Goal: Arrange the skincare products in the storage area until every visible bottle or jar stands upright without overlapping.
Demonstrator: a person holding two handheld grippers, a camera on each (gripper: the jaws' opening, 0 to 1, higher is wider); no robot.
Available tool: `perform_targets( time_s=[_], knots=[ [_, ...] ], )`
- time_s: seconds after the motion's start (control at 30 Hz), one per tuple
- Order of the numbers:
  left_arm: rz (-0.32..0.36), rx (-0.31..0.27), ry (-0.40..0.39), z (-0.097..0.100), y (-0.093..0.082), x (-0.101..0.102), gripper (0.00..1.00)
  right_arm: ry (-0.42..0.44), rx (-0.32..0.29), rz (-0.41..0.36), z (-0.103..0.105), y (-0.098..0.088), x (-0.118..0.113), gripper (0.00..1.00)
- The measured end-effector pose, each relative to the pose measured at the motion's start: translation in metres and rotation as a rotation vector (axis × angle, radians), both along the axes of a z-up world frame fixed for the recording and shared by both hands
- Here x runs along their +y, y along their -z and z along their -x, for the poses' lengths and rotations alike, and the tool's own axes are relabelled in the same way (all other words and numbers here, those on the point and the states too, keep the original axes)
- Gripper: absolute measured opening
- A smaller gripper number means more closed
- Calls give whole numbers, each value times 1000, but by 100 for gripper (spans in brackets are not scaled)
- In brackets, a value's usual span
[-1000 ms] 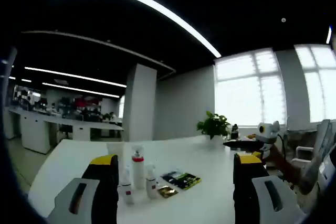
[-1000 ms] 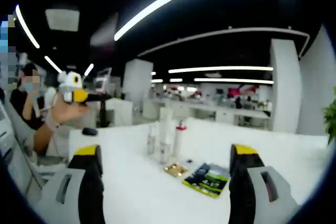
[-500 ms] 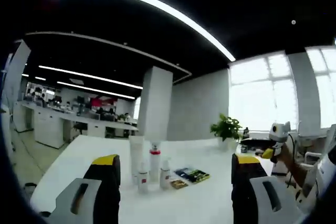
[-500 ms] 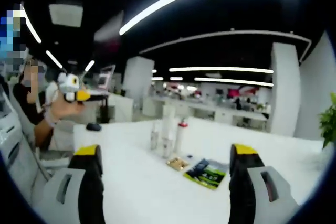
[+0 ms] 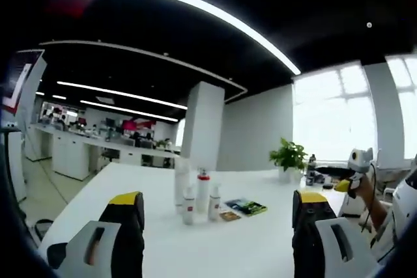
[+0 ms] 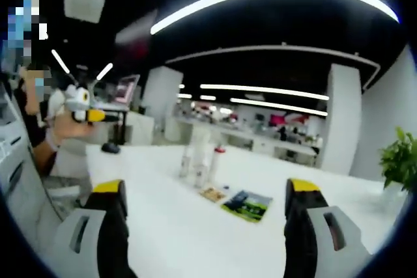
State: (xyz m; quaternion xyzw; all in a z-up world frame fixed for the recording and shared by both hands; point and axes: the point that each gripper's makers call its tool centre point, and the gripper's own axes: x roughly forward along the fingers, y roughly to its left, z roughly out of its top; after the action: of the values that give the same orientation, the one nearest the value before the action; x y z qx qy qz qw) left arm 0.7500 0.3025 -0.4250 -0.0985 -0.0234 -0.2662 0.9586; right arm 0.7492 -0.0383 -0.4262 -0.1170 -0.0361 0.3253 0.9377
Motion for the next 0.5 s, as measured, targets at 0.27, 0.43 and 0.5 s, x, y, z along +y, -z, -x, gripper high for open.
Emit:
perform_targets(
  time_s=[0.27, 0.43, 0.5],
  knots=[
    [-53, 36, 14, -3, 7, -11, 98, 153, 9, -6, 4, 9, -38, 100],
    [-143, 62, 6, -6, 19, -14, 98, 171, 56, -13, -4, 17, -48, 100],
    [-168, 86, 24, -6, 25, -14, 99, 189, 77, -25, -7, 21, -53, 100]
  ],
)
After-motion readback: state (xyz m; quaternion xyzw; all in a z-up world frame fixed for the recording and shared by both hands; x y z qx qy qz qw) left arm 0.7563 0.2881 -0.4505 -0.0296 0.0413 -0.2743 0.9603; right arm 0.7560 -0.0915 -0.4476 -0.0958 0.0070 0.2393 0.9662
